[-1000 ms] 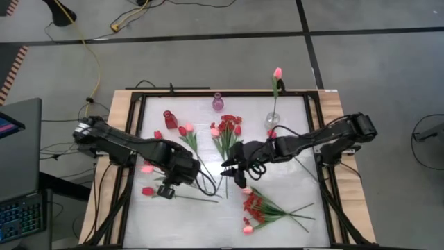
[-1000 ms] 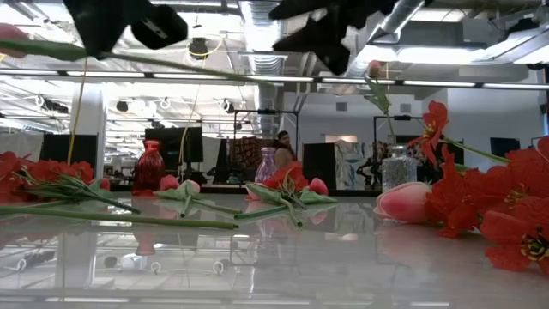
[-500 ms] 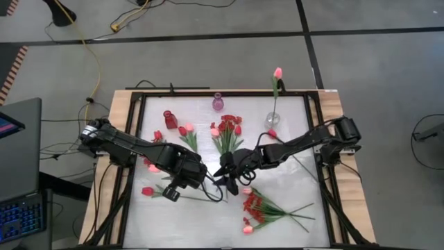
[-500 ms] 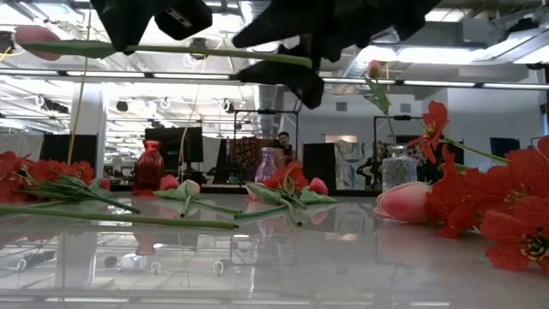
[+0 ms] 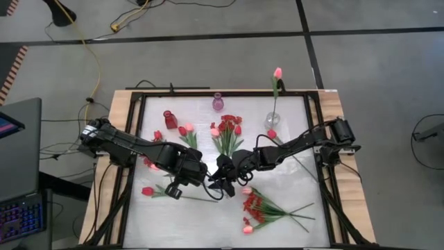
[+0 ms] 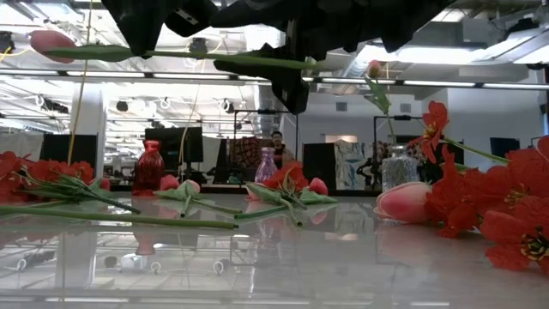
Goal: Sort flowers into vase by color
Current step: Put the bottom left pink tulip into the transparent vase
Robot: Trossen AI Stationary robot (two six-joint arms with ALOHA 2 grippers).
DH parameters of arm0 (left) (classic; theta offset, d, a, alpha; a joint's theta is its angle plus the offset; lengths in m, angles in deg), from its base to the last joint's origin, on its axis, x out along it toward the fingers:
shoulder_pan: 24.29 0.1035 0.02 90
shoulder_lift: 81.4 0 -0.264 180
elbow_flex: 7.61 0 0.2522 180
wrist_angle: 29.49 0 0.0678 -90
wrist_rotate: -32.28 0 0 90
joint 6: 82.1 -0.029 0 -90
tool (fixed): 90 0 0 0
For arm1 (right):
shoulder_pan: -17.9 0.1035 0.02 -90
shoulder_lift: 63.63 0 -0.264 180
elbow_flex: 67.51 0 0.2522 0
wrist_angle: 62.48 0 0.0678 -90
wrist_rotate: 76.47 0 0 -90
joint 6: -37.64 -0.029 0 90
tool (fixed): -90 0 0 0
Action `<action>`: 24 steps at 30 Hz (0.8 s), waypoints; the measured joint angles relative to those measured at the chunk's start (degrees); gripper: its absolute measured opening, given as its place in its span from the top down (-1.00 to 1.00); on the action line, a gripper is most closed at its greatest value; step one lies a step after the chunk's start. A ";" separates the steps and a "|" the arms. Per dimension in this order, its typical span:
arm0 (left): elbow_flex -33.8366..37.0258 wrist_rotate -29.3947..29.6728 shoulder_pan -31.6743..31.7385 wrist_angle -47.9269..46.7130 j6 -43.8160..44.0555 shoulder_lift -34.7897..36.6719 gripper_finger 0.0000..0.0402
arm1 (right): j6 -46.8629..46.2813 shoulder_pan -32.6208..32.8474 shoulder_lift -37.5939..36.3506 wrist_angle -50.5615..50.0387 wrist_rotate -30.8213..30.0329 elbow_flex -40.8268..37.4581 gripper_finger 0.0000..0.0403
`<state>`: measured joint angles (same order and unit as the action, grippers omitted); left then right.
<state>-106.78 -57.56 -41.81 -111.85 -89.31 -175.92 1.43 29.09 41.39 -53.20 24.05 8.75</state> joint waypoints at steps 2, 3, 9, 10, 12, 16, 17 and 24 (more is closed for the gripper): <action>0.00 1.66 0.00 0.02 -0.31 0.00 1.00 | -1.21 -0.03 0.28 -0.54 -0.04 0.02 -0.02; 0.00 2.45 0.00 0.01 -0.51 0.00 1.00 | -1.49 -0.04 0.36 -0.92 -0.04 0.00 -0.02; 0.00 5.58 0.00 0.15 -1.70 0.00 1.00 | -2.15 -0.02 0.36 -1.65 -1.28 0.00 -0.02; 0.00 5.88 0.00 0.17 -1.81 0.00 1.00 | -2.36 -0.04 0.36 -1.78 -1.35 0.00 -0.02; 0.00 6.48 0.00 0.17 -1.84 0.00 1.00 | -2.40 -0.19 0.36 -2.24 -1.56 0.02 -0.02; 0.00 6.74 0.00 0.22 -1.85 0.00 1.00 | -2.40 -0.71 0.36 -2.86 -1.62 0.00 0.00; 0.00 6.74 0.00 0.29 -1.85 0.00 1.00 | -2.38 -0.78 0.36 -2.71 -1.62 0.00 0.02; 0.00 6.80 0.00 0.63 -2.42 0.00 1.00 | -2.31 -0.82 0.36 -2.72 -1.62 0.00 0.36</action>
<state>-106.78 -50.76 -41.81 -111.22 -91.73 -175.92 -0.88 28.27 41.75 -55.92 22.44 8.75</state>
